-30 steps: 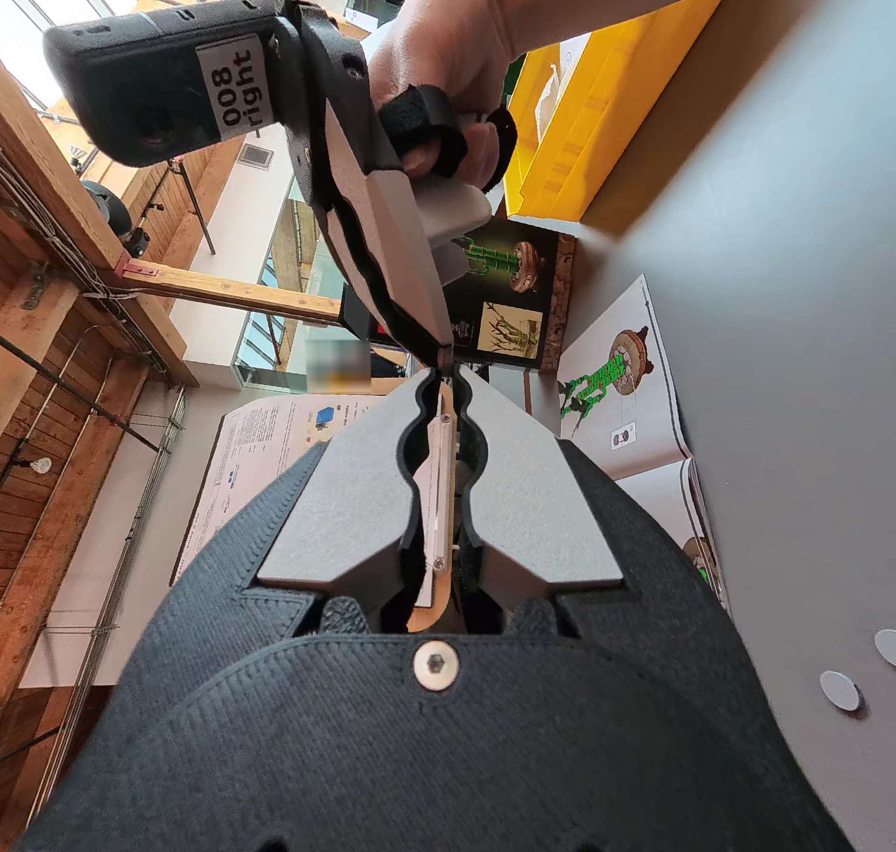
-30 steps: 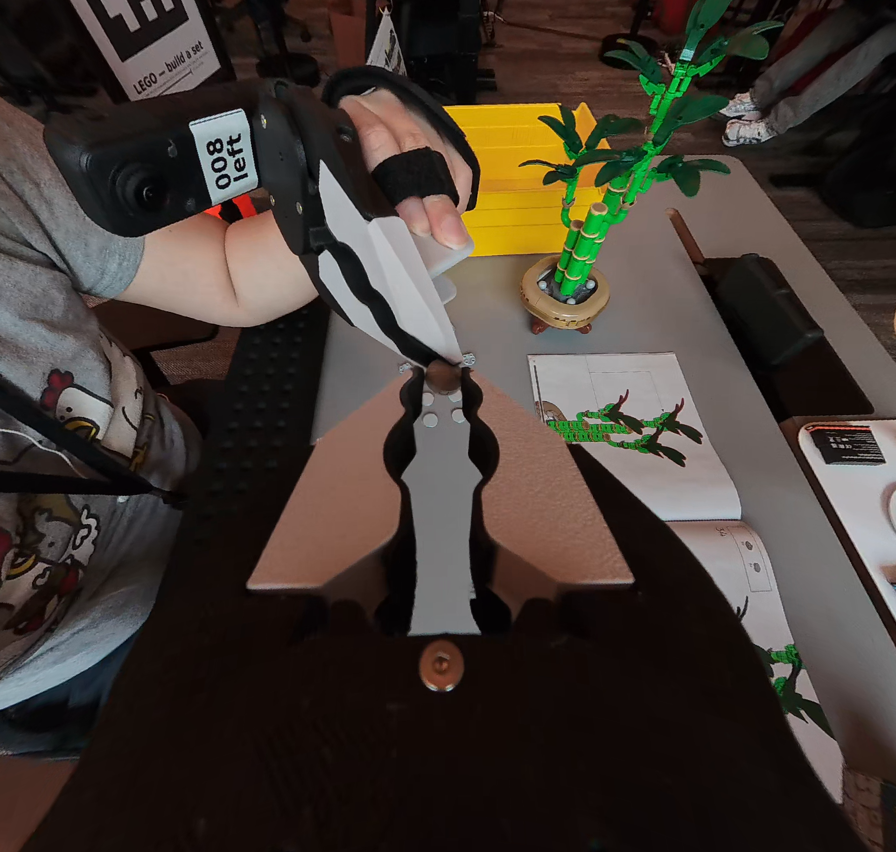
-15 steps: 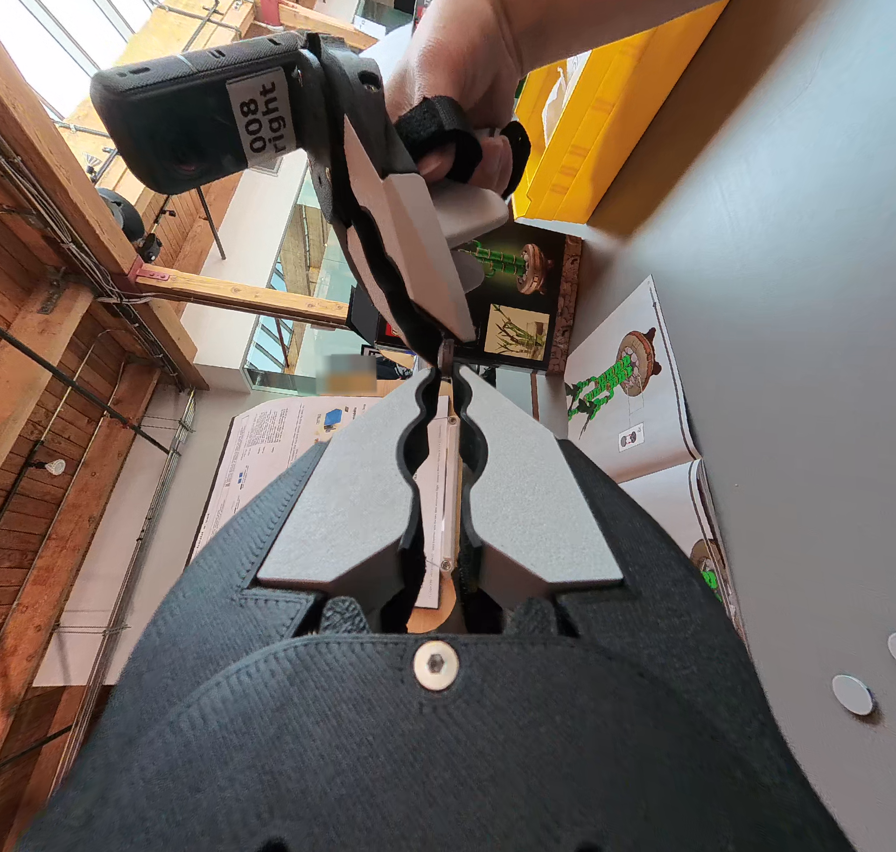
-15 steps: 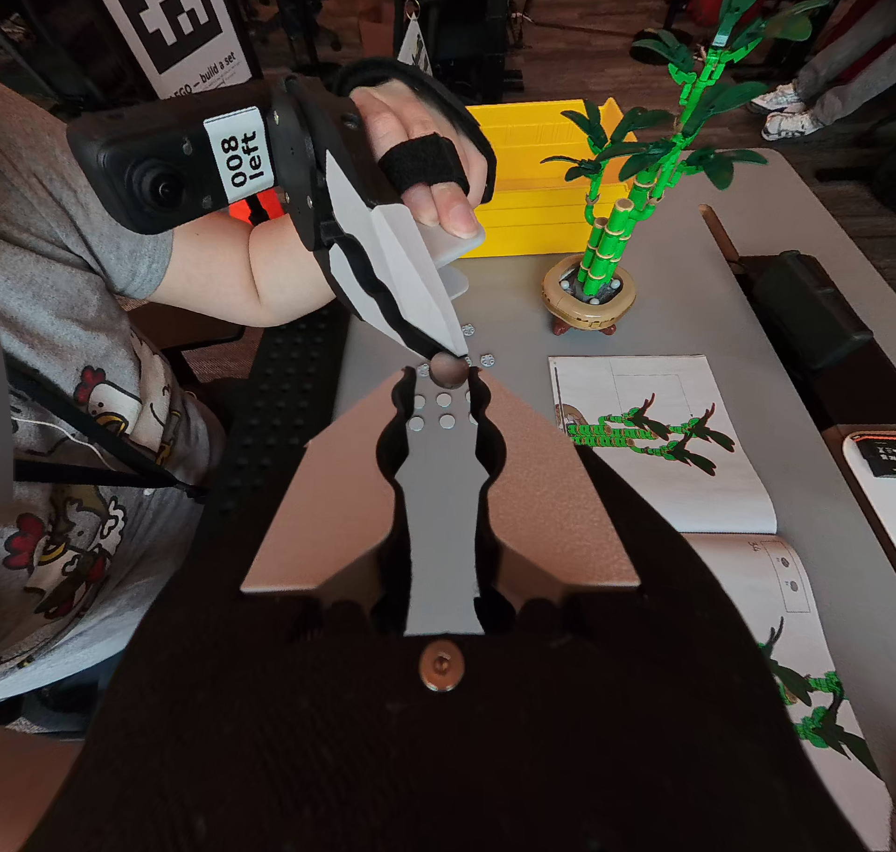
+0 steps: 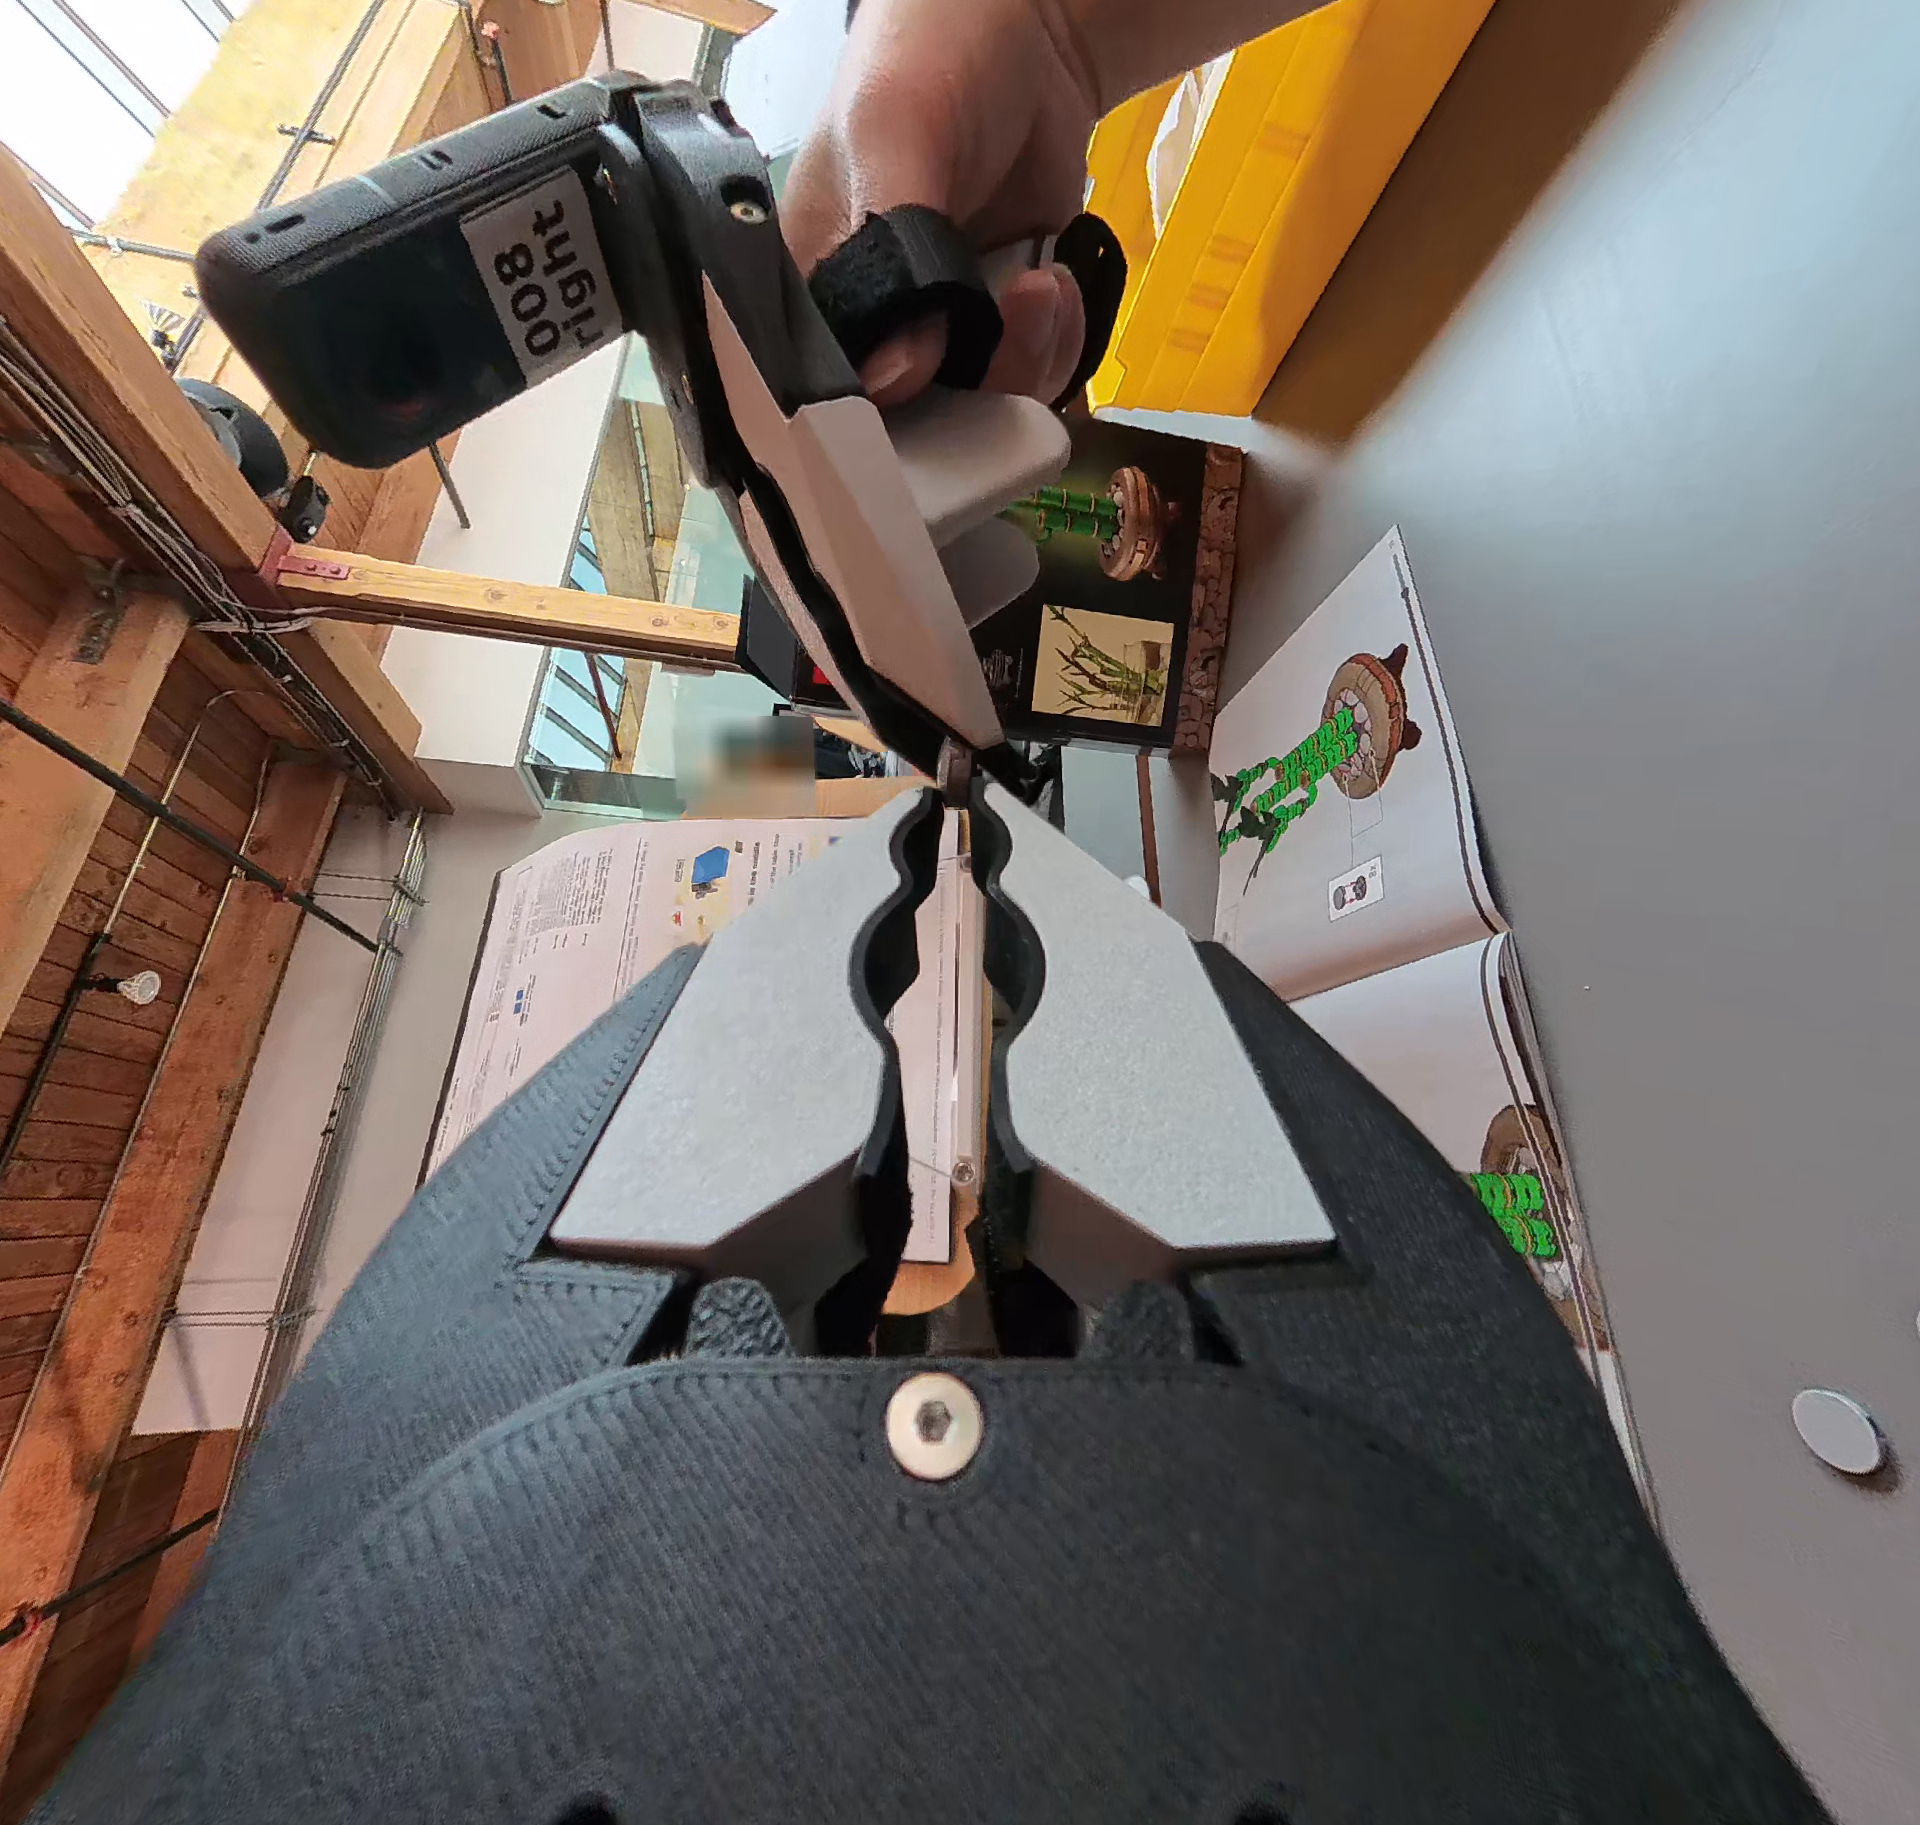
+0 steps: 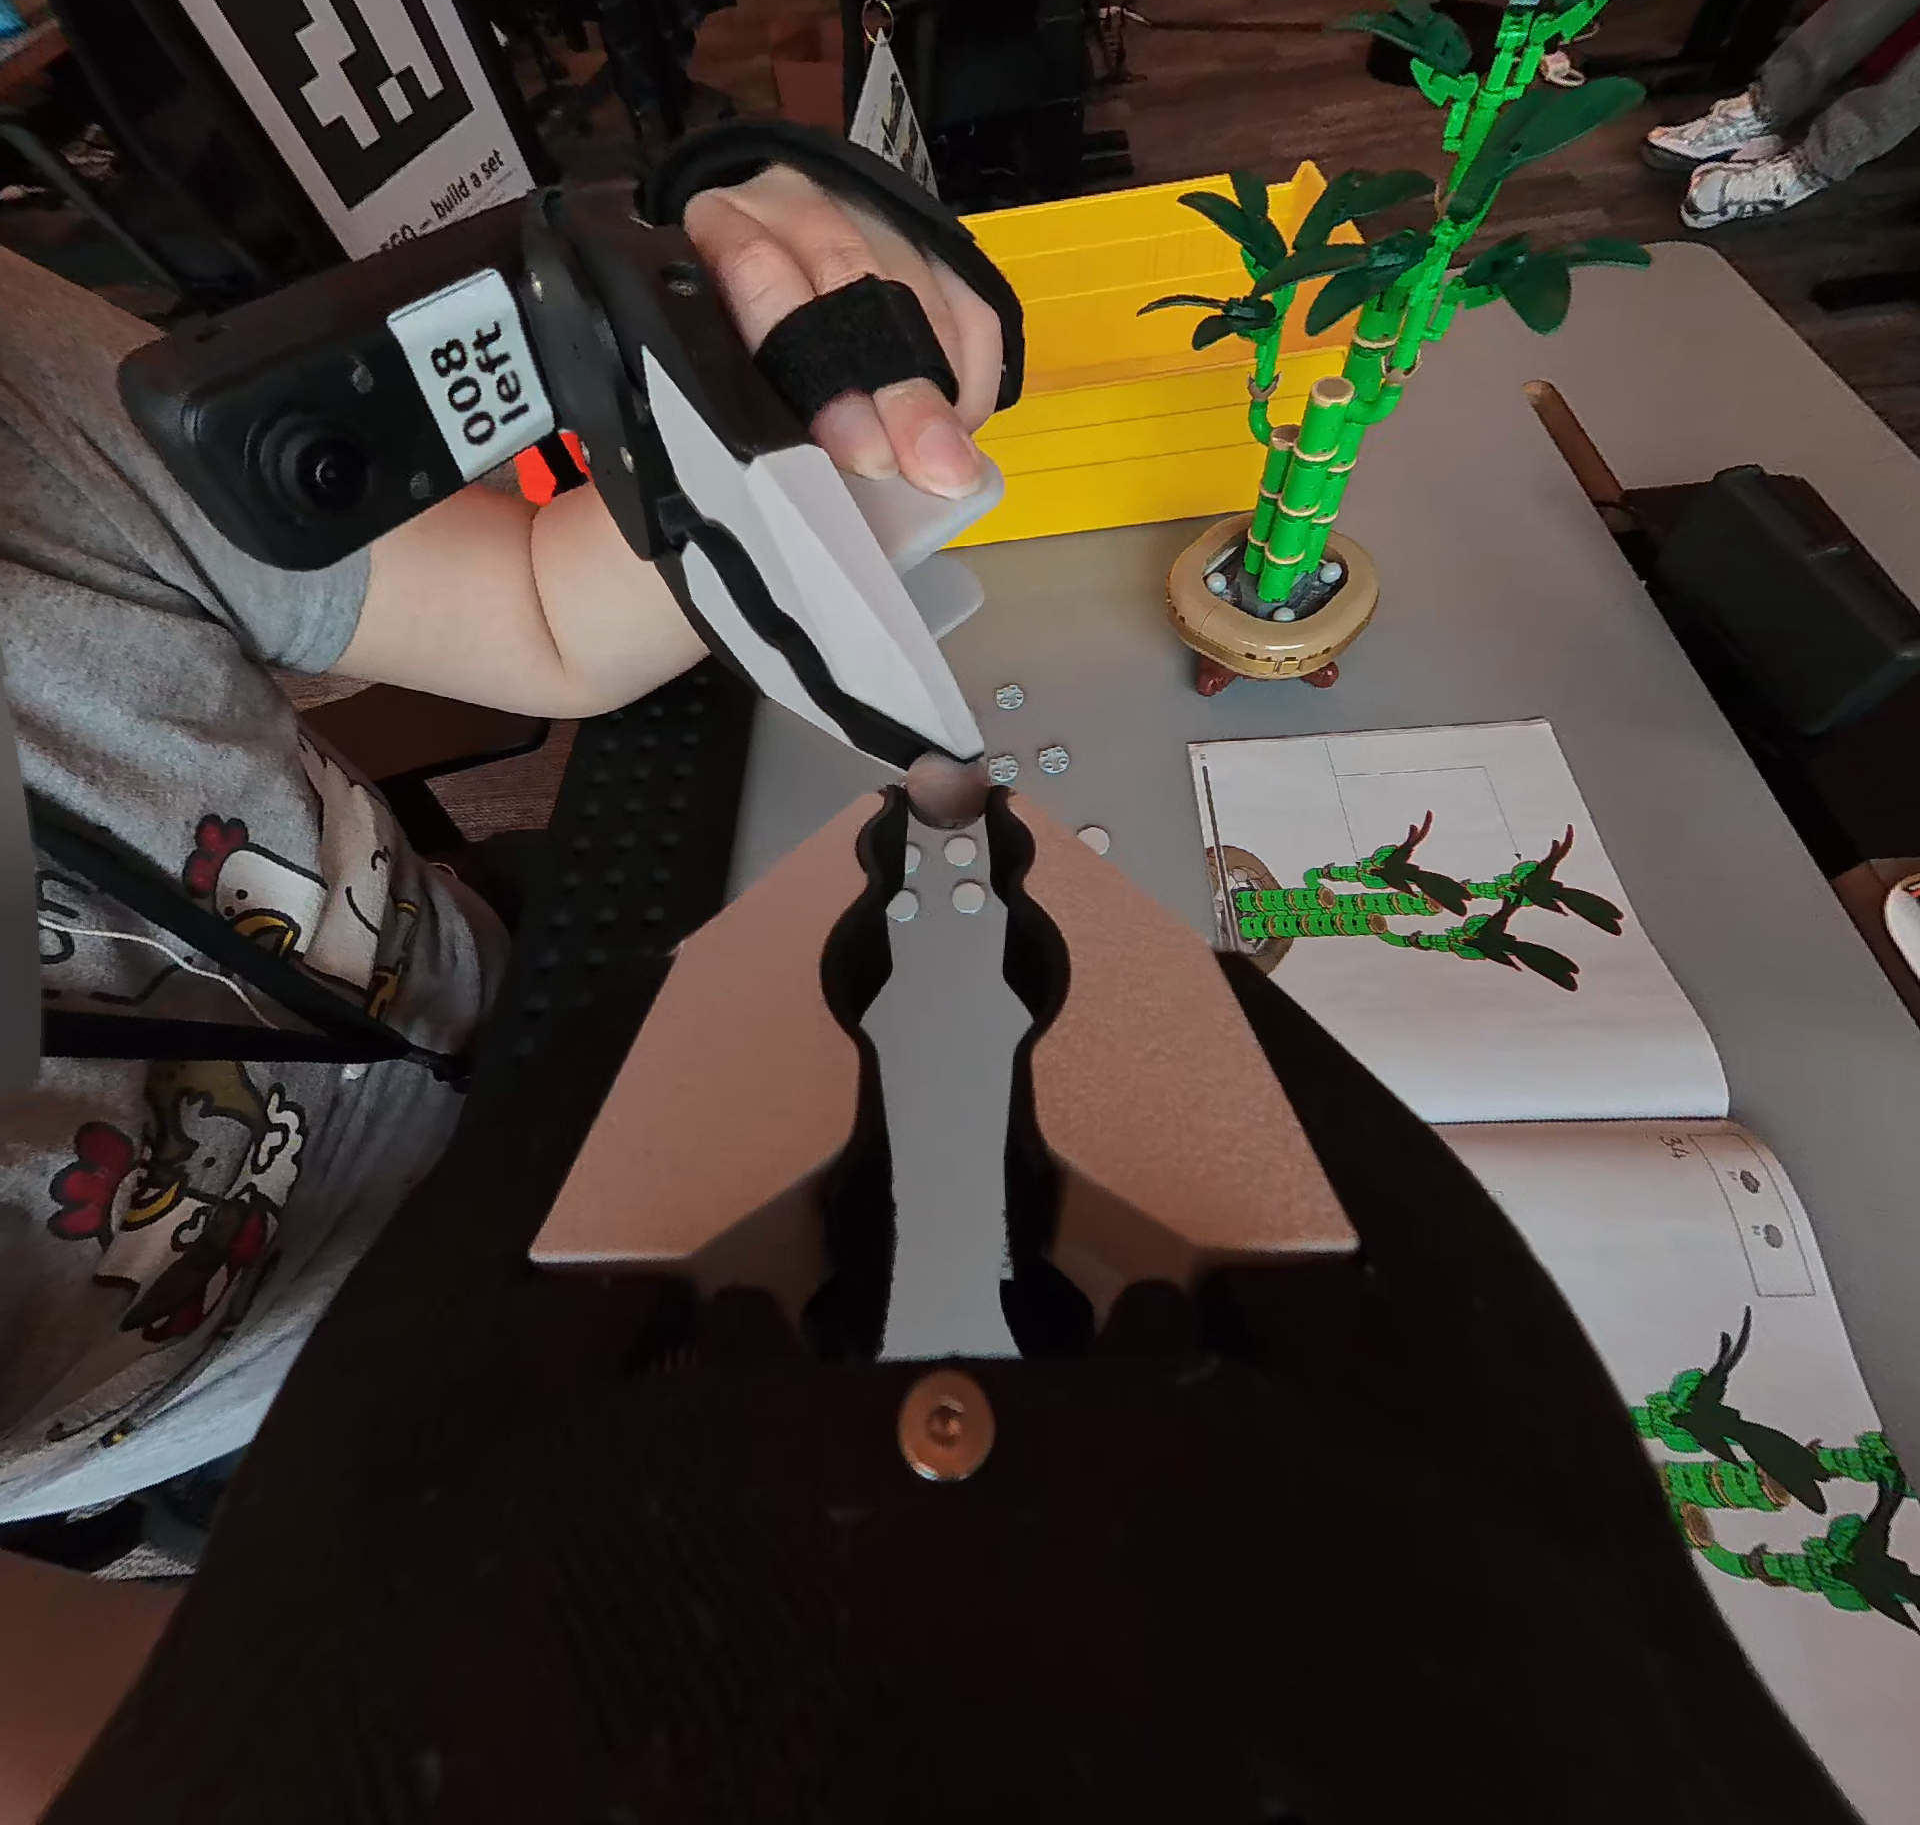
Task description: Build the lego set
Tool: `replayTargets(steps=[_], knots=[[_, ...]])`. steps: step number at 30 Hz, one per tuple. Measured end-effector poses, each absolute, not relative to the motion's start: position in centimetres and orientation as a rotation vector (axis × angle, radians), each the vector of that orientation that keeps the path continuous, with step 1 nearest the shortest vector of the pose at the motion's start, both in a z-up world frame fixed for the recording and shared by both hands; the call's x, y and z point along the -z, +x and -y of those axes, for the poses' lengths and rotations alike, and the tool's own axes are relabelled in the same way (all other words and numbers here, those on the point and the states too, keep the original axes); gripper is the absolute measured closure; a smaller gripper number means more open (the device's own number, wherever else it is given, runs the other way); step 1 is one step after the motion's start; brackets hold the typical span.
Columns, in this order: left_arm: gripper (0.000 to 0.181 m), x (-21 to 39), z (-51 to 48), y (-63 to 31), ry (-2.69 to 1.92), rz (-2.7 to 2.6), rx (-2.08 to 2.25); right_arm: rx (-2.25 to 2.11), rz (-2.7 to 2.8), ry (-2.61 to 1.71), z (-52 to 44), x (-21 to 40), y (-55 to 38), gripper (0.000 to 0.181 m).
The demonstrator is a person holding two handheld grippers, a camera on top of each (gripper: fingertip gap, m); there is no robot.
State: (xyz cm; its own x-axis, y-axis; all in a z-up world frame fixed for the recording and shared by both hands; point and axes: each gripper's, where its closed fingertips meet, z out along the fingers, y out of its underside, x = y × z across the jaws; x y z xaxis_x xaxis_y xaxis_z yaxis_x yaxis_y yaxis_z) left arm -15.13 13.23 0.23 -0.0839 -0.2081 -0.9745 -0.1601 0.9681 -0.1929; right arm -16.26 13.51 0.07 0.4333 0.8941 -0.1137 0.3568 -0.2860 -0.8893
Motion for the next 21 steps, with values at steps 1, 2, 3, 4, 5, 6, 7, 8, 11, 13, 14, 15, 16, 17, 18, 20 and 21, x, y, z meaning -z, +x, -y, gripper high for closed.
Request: replayTargets(steps=[1, 2, 3, 4, 5, 6, 7, 8, 11, 13, 14, 15, 16, 17, 18, 20, 21], knots=[[0.178, -0.1, -13.5, -15.1, -0.290, -1.662, 0.027, -0.791, 1.059, -1.849, -13.8, 0.0, -16.2, 0.167], [0.178, -0.1, -13.7, -15.0, -0.302, -1.657, 0.020, -0.789, 1.047, -1.852, -14.0, 0.0, -16.1, 0.167], [0.178, -0.1, -13.9, -14.9, -0.323, -1.649, 0.030, -0.789, 1.041, -1.851, -14.1, -0.1, -16.0, 0.167], [0.178, -0.2, -14.0, -14.9, -0.351, -1.642, 0.054, -0.785, 1.037, -1.845, -14.2, -0.1, -15.9, 0.167], [0.177, -0.4, -14.1, -14.8, -0.377, -1.630, 0.078, -0.776, 1.029, -1.835, -14.4, -0.3, -15.8, 0.167], [0.174, -0.8, -14.2, -14.8, -0.396, -1.608, 0.101, -0.758, 1.016, -1.823, -14.6, -0.5, -15.4, 0.167], [0.172, -1.3, -14.3, -14.9, -0.413, -1.580, 0.125, -0.725, 1.001, -1.816, -14.9, -0.6, -14.9, 0.167], [0.171, -2.0, -14.4, -15.2, -0.431, -1.552, 0.154, -0.664, 0.985, -1.823, -15.5, -0.4, -14.1, 0.167], [0.170, -5.1, -15.2, -16.9, -0.502, -1.429, 0.277, -0.474, 0.968, -1.897, -17.4, 2.4, -11.4, 0.167], [0.171, -7.5, -15.9, -18.7, -0.556, -1.332, 0.373, -0.486, 1.025, -1.931, -18.1, 5.5, -10.8, 0.167], [0.172, -8.6, -16.4, -19.6, -0.586, -1.283, 0.418, -0.513, 1.058, -1.939, -18.4, 7.2, -10.9, 0.167], [0.173, -9.5, -16.9, -20.4, -0.616, -1.242, 0.459, -0.535, 1.083, -1.953, -18.7, 8.8, -11.0, 0.167], [0.173, -10.2, -17.2, -21.1, -0.641, -1.215, 0.497, -0.563, 1.104, -1.969, -19.0, 10.4, -11.4, 0.167], [0.173, -10.6, -17.4, -21.7, -0.658, -1.198, 0.531, -0.599, 1.131, -1.990, -19.1, 11.9, -12.1, 0.167], [0.174, -11.0, -17.5, -22.1, -0.675, -1.184, 0.559, -0.616, 1.168, -2.011, -19.2, 13.3, -13.0, 0.167], [0.178, -11.4, -17.8, -22.6, -0.722, -1.167, 0.604, -0.594, 1.202, -2.075, -19.8, 15.8, -14.6, 0.167], [0.179, -11.4, -18.2, -22.7, -0.764, -1.159, 0.620, -0.558, 1.192, -2.126, -20.4, 16.8, -15.2, 0.166]])
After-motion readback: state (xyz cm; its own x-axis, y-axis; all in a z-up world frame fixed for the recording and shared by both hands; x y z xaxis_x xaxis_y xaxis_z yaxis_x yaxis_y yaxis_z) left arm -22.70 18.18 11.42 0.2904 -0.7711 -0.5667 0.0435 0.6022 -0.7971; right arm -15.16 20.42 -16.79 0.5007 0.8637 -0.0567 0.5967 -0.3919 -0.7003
